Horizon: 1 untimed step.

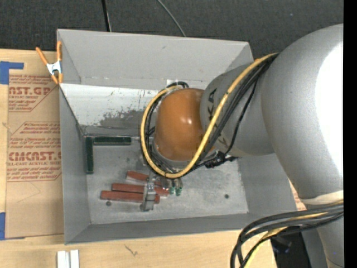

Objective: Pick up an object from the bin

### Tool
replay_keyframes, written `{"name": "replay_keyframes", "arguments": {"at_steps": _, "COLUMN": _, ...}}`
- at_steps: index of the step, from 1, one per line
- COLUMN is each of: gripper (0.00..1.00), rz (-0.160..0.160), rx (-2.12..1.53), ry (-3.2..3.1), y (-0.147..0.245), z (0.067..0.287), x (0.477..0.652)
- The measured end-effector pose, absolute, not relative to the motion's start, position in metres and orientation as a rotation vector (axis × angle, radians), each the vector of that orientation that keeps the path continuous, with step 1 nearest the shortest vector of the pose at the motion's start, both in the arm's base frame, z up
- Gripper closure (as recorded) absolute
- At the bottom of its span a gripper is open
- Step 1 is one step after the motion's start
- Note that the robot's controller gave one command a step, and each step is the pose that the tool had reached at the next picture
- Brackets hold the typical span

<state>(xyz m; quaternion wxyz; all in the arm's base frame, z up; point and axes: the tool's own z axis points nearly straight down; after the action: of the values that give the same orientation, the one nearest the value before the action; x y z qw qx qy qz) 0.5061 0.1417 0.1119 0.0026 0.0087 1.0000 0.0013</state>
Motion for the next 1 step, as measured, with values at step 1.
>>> {"name": "replay_keyframes", "arguments": {"at_steps": 1, "gripper": 0.0, "rz": 0.006, "rx": 0.031, "ry": 3.133, "y": 0.1436, "z": 0.0606, "x": 0.5069}}
